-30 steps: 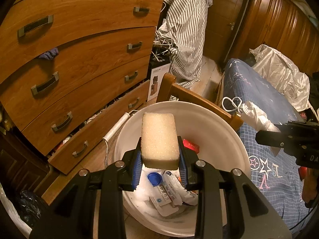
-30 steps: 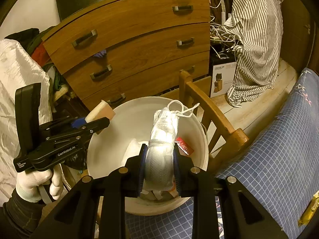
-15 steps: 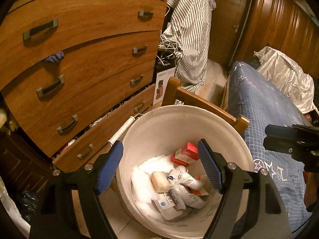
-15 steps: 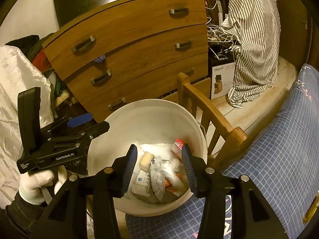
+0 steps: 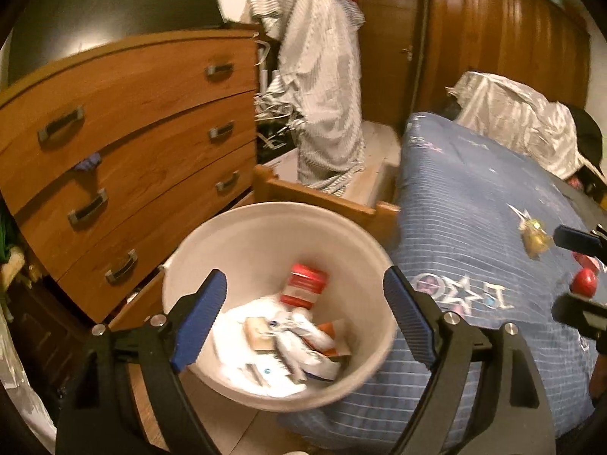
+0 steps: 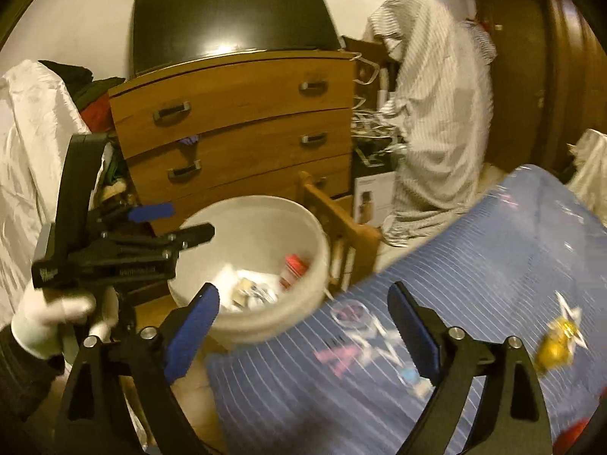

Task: Collect trash
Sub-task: 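Move both open tools back over the remaining trash on the bed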

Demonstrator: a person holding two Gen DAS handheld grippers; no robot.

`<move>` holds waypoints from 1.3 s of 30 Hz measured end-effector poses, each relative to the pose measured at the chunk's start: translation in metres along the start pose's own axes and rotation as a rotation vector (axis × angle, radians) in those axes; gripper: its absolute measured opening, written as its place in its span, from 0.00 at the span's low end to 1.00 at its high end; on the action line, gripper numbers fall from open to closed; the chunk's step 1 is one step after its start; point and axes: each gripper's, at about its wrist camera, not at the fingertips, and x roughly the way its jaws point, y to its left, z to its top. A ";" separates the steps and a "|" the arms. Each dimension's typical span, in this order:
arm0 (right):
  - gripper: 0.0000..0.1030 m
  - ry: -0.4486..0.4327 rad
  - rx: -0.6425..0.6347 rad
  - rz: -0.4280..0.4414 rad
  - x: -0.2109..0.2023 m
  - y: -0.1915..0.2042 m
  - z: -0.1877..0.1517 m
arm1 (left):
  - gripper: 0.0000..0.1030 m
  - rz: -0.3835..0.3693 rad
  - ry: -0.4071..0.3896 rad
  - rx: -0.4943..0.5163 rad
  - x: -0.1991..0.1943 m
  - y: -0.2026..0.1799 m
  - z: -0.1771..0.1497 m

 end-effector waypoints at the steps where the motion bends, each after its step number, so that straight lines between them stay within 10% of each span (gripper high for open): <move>1: 0.89 -0.004 0.005 -0.009 -0.009 -0.004 -0.007 | 0.79 -0.005 -0.004 0.011 -0.003 -0.008 0.000; 17: 0.89 -0.042 0.262 -0.128 -0.126 -0.100 -0.142 | 0.82 -0.151 0.016 0.170 -0.019 -0.139 -0.024; 26: 0.89 0.017 0.464 -0.318 -0.197 -0.181 -0.282 | 0.84 -0.472 0.319 0.329 0.050 -0.294 -0.107; 39: 0.75 0.115 0.526 -0.326 -0.195 -0.324 -0.333 | 0.95 -0.347 0.284 0.401 0.065 -0.369 -0.126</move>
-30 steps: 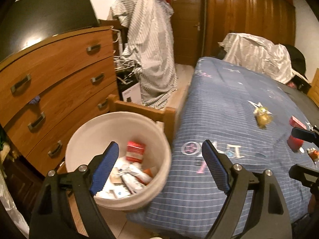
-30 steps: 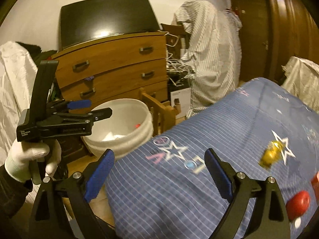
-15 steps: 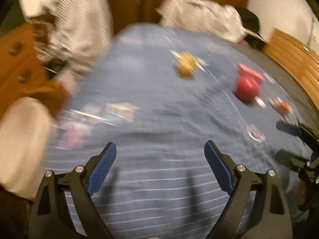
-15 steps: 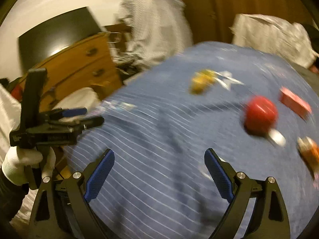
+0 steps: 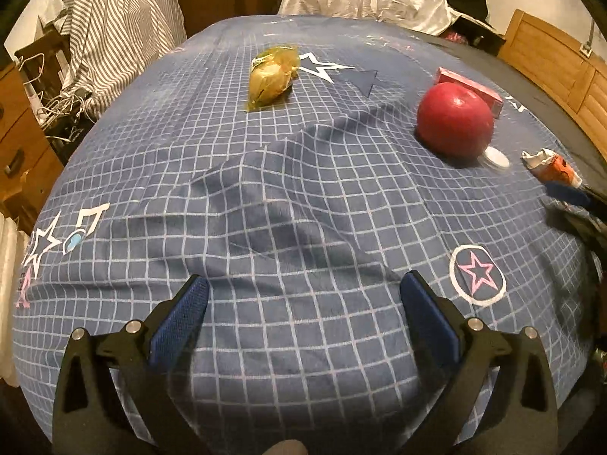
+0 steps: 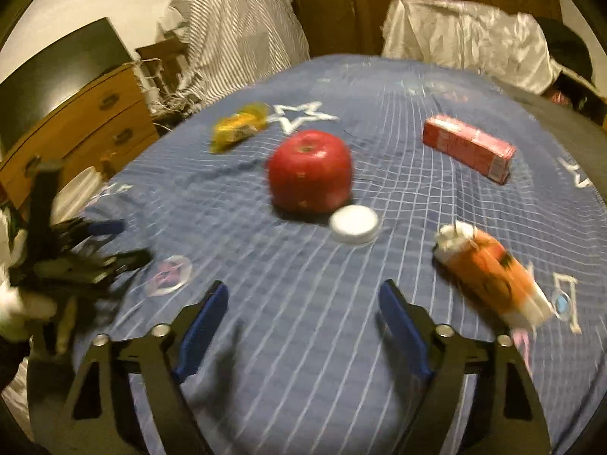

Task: Collect trash
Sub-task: 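Move both open tools back over the remaining trash on the bed, then grasp the white round lid with the left tool while the right tool grasps the orange paper roll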

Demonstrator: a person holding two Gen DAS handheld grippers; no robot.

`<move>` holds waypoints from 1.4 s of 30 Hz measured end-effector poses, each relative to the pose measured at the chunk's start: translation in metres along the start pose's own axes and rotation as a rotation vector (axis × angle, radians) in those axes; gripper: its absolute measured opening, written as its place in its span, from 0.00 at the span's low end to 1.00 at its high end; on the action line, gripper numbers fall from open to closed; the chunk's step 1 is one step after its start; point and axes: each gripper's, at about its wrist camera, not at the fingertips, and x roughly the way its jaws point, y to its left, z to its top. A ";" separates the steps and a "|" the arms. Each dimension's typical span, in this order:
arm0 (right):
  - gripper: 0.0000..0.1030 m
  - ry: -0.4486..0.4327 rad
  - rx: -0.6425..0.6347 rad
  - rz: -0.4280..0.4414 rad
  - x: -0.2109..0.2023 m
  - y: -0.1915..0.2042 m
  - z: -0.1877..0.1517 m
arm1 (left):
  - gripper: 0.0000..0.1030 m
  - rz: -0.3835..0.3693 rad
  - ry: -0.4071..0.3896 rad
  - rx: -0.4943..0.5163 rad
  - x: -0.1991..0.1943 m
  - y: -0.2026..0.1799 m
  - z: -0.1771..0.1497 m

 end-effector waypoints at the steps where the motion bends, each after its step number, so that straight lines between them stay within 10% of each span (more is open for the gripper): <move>1: 0.74 0.021 0.013 0.011 0.010 -0.003 0.008 | 0.95 0.000 0.001 0.000 0.000 0.001 0.002; 14: 0.76 0.086 -0.125 0.027 0.051 0.021 0.041 | 0.95 -0.016 0.004 -0.009 -0.001 0.005 0.007; 26: 0.76 0.075 -0.361 0.411 0.012 0.125 -0.011 | 0.95 -0.034 -0.002 -0.012 -0.004 0.006 0.004; 42: 0.83 -0.163 -0.175 -0.029 -0.077 -0.016 -0.013 | 0.95 -0.173 0.037 0.093 0.032 -0.108 0.061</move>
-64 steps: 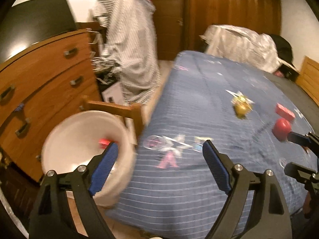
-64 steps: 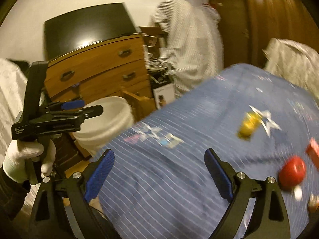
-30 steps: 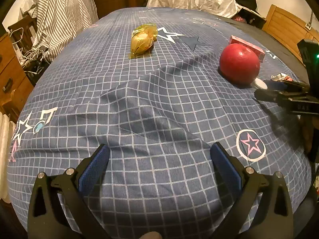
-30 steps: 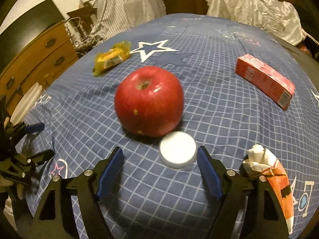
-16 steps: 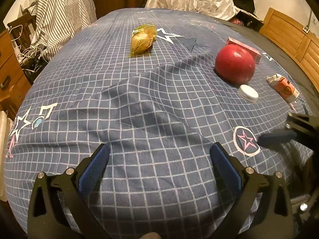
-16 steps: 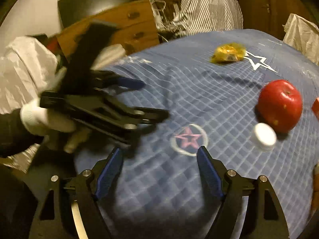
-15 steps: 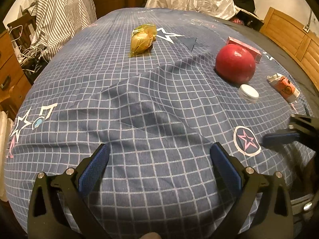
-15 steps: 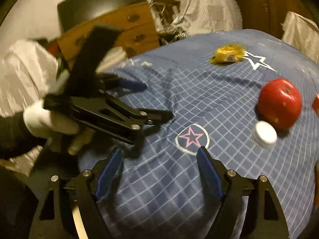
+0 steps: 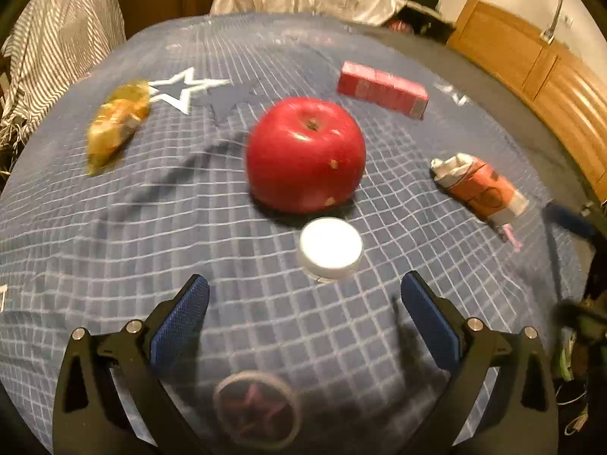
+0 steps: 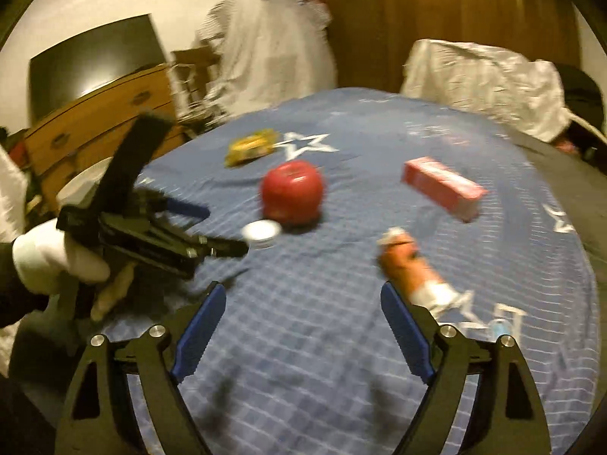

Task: Collect trash
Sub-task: 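Grasp the white round lid with the left tool while the right tool grasps the orange paper roll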

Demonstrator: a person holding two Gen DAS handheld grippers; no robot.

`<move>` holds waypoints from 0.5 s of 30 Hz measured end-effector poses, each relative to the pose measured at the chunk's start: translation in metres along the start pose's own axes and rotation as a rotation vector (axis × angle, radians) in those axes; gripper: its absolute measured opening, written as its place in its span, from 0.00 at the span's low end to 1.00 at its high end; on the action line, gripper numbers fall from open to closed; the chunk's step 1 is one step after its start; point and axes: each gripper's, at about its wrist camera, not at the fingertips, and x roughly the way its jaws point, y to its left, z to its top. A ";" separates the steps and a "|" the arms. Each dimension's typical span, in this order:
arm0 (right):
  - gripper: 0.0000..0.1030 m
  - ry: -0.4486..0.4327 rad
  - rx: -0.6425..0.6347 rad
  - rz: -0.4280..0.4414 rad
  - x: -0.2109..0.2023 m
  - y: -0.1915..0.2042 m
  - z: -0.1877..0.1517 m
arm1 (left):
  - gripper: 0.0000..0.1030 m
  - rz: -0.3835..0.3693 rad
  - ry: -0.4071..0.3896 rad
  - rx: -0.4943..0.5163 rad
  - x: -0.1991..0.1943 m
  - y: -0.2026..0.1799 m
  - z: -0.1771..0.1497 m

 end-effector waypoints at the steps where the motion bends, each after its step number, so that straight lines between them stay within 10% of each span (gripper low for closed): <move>1: 0.83 -0.002 -0.002 -0.019 0.000 -0.005 0.000 | 0.95 0.009 0.007 0.011 0.002 -0.002 0.001; 11: 0.81 0.183 -0.058 -0.107 0.054 -0.049 0.020 | 0.91 0.081 0.061 0.060 0.020 -0.016 0.015; 15: 0.64 0.257 -0.059 -0.115 0.086 -0.059 0.020 | 0.54 0.083 0.037 0.040 0.019 -0.015 0.020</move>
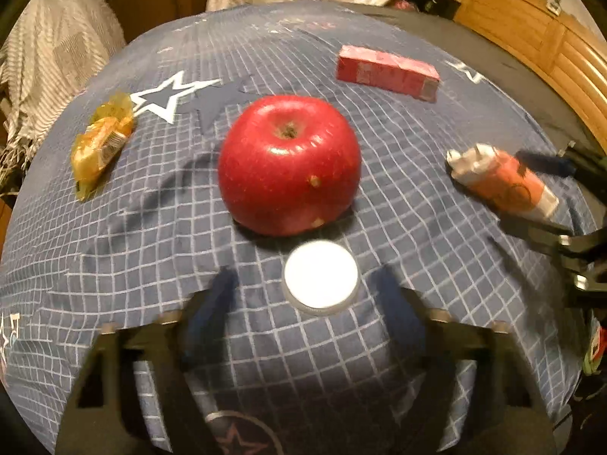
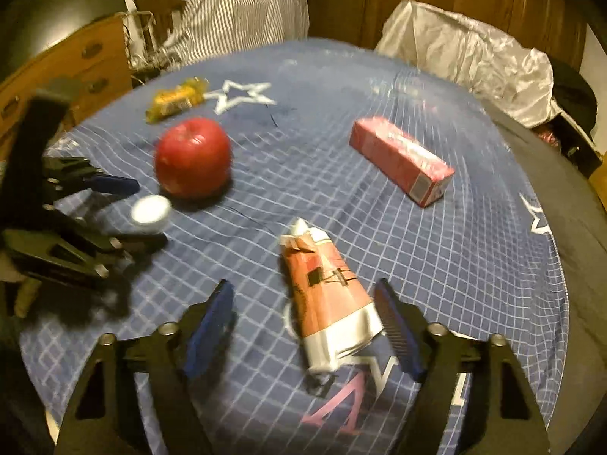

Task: Collect trash
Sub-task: 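Grasp the white round lid with the left tool while the right tool grasps the orange paper roll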

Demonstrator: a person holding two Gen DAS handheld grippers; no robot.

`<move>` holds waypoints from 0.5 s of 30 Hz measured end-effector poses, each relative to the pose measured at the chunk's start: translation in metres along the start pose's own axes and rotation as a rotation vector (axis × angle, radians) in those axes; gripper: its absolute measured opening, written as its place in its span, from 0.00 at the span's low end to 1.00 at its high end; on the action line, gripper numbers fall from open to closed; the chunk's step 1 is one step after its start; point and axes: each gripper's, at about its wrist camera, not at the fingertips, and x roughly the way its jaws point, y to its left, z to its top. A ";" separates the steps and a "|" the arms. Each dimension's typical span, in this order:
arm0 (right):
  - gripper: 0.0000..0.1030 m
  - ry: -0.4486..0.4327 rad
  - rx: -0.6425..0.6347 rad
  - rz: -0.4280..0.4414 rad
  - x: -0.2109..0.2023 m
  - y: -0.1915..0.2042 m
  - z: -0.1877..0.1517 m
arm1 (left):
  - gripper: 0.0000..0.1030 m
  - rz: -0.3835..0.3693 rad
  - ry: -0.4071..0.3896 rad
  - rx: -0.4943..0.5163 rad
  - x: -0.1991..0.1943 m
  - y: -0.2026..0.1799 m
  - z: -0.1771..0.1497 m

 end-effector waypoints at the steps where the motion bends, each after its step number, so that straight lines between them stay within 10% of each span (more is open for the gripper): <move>1: 0.55 0.018 0.000 -0.003 0.006 -0.001 0.001 | 0.49 0.008 -0.004 -0.009 0.001 0.000 0.001; 6: 0.44 0.027 0.005 -0.040 0.013 0.001 -0.001 | 0.38 -0.012 -0.033 -0.027 -0.004 0.003 -0.004; 9: 0.12 0.006 0.039 -0.033 0.008 -0.001 -0.004 | 0.37 -0.035 -0.056 -0.046 -0.012 0.008 -0.011; 15: 0.11 -0.071 0.079 -0.053 -0.010 0.019 -0.019 | 0.37 -0.043 -0.105 -0.060 -0.036 0.021 -0.032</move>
